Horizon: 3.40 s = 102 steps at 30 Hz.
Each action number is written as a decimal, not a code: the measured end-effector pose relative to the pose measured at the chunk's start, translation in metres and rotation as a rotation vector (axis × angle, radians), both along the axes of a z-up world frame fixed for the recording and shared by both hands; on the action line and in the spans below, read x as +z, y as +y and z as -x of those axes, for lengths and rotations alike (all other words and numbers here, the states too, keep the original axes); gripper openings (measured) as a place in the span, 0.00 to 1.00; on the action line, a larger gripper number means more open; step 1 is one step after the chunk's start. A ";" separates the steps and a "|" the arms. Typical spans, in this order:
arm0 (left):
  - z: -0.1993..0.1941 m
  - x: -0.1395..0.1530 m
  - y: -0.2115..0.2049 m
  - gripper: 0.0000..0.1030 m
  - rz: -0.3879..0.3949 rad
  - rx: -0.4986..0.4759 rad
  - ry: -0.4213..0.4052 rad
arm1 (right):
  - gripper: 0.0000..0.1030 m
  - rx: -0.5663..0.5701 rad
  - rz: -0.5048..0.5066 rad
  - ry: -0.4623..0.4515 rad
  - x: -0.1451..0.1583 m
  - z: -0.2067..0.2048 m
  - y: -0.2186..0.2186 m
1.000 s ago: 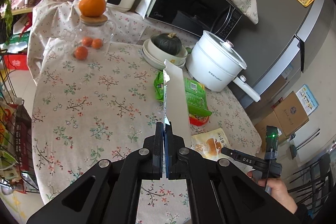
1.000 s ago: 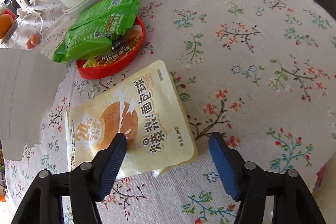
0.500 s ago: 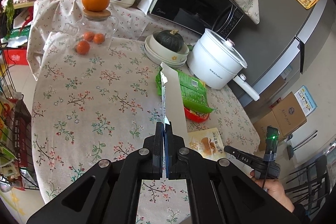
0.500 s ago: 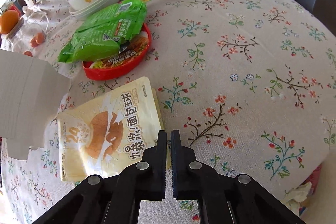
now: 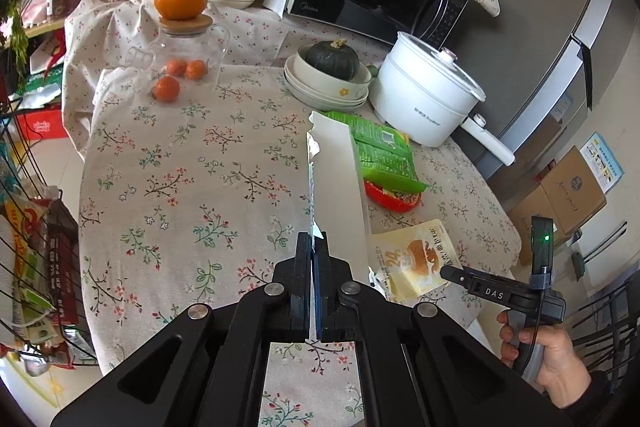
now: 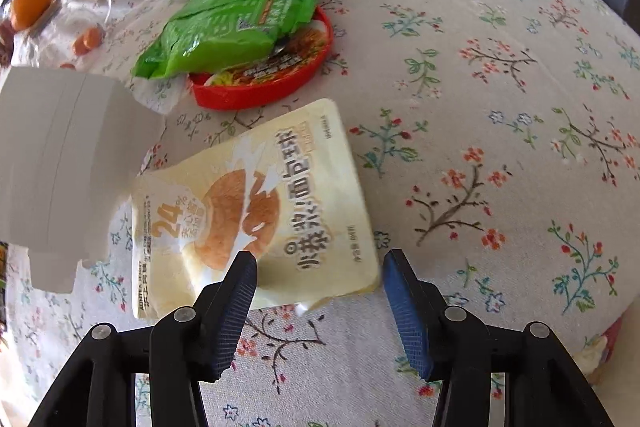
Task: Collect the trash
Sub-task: 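Grasp the white paper box with the left tool while the right tool grasps the bread bag, then carry the paper box and bread bag over the white bin and release both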
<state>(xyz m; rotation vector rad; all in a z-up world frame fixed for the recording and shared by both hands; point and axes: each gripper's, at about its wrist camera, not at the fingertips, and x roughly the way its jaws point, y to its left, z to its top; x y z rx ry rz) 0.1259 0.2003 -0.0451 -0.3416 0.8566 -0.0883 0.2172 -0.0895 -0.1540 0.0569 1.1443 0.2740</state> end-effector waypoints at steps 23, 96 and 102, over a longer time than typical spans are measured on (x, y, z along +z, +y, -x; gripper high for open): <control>0.012 0.029 -0.016 0.00 0.074 -0.072 -0.106 | 0.05 0.067 0.090 -0.179 0.050 0.033 -0.012; -0.021 -0.039 -0.341 0.88 -0.211 -0.539 0.061 | 0.77 -0.364 0.117 -0.130 0.085 0.124 -0.293; -0.031 -0.031 -0.307 0.89 -0.224 -0.464 0.055 | 0.80 -0.327 0.117 -0.141 0.092 0.107 -0.264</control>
